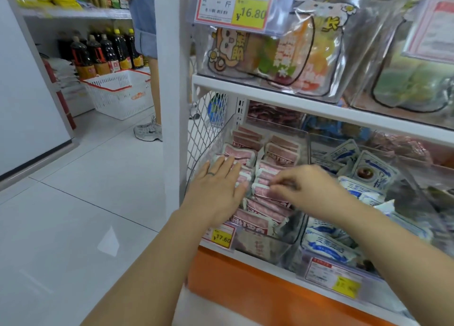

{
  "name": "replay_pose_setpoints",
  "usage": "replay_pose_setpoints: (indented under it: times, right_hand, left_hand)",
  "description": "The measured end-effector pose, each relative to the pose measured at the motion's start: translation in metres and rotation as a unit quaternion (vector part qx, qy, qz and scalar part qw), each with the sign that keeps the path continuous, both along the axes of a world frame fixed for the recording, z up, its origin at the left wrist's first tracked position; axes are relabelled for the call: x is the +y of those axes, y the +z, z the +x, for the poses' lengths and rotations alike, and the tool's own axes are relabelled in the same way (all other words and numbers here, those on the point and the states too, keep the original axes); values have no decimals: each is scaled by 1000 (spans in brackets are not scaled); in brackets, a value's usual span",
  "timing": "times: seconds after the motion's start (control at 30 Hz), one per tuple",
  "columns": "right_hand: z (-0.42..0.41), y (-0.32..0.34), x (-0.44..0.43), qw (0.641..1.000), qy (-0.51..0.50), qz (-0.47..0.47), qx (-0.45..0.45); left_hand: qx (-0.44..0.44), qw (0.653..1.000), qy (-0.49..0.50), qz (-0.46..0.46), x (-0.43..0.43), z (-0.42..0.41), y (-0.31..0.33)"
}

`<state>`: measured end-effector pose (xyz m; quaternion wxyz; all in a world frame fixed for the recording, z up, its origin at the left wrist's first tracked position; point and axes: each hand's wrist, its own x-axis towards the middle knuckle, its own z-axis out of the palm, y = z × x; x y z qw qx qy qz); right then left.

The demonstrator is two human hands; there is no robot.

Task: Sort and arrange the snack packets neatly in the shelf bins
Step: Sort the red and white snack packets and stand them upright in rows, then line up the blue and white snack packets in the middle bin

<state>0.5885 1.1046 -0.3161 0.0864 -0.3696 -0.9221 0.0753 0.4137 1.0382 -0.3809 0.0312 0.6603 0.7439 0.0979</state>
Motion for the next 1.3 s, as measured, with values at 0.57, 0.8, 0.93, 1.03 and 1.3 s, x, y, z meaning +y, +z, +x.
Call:
replay_pose_setpoints:
  times: [0.57, 0.8, 0.93, 1.03, 1.3]
  right_hand:
    - [50, -47, -49, 991, 19, 74, 108]
    - [47, -41, -40, 992, 31, 87, 88]
    - [47, -50, -34, 984, 36, 117, 127]
    - [48, -50, -33, 985, 34, 114, 125]
    - [59, -45, -44, 979, 29, 88, 183]
  left_hand:
    - [-39, 985, -59, 157, -39, 54, 3]
    - [-148, 972, -73, 169, -26, 83, -17]
    - [-203, 959, -52, 192, -32, 85, -20]
    - [-161, 971, -35, 171, -33, 90, -18]
    - [-128, 978, -37, 158, -41, 91, -11]
